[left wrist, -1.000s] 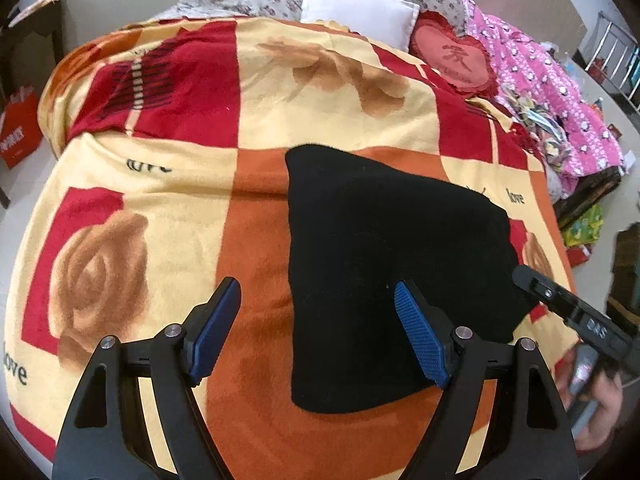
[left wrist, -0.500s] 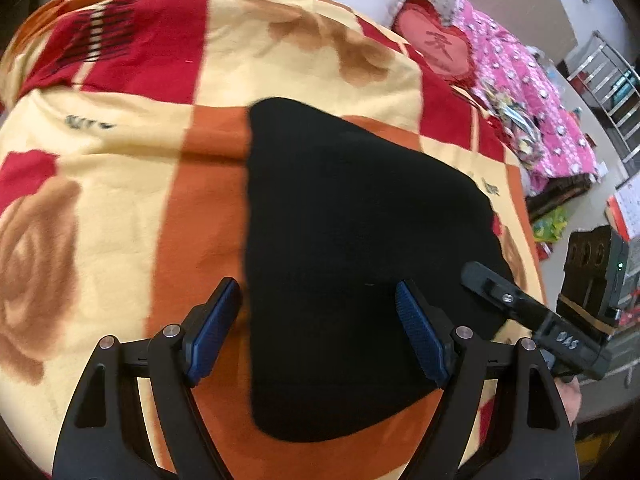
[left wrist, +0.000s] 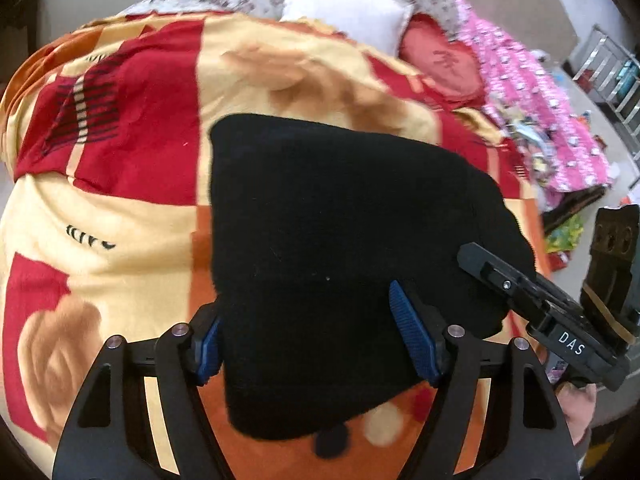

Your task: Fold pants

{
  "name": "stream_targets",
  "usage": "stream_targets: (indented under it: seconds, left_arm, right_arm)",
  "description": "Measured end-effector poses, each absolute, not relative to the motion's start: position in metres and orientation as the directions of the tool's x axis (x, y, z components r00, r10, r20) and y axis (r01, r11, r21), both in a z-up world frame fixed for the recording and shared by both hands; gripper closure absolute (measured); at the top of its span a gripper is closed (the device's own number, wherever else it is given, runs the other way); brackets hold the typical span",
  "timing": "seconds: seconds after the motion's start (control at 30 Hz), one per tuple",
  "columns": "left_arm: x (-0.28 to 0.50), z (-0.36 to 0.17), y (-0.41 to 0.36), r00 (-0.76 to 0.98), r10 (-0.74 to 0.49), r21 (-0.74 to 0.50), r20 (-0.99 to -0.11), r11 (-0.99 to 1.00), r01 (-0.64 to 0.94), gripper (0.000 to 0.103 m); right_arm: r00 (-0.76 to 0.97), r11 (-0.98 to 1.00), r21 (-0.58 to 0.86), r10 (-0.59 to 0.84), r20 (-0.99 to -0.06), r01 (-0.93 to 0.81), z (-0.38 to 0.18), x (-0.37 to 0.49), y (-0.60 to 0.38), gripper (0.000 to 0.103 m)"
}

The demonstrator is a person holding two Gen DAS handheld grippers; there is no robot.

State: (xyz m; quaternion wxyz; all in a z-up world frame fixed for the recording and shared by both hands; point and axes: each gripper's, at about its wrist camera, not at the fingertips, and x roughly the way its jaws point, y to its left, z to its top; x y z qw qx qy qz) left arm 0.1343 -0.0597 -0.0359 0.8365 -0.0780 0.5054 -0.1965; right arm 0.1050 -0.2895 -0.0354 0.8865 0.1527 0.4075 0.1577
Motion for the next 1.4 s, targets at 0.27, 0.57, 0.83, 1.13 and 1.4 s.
stream_targets:
  seconds: [0.27,0.57,0.83,1.13,1.4]
  left_arm:
    - [0.139,-0.047,-0.047,0.393,-0.403,-0.339,-0.827,0.914,0.225,0.026]
    - [0.128,-0.036,-0.047,0.468,-0.295,-0.229,-0.833,0.954,0.194,0.026]
    - [0.113,-0.025,-0.053,0.54,-0.209,-0.133,-0.816,0.975,0.177,0.026]
    - [0.093,-0.011,-0.06,0.615,-0.14,-0.052,-0.776,0.986,0.159,0.026]
    - [0.074,-0.002,-0.057,0.649,-0.125,-0.059,-0.751,0.991,0.124,0.026]
  right_arm:
    - [0.631,0.935,0.341,0.324,-0.705,-0.1,-0.03,0.095,-0.304,0.052]
    - [0.659,0.954,0.206,0.298,-0.691,-0.216,-0.008,0.087,-0.261,0.056]
    - [0.644,0.958,0.215,0.287,-0.709,-0.191,-0.015,0.086,-0.252,0.057]
    - [0.697,0.978,0.172,0.204,-0.688,-0.117,0.006,0.071,-0.252,0.055]
    - [0.703,0.984,0.16,0.172,-0.69,-0.083,0.01,0.059,-0.254,0.055]
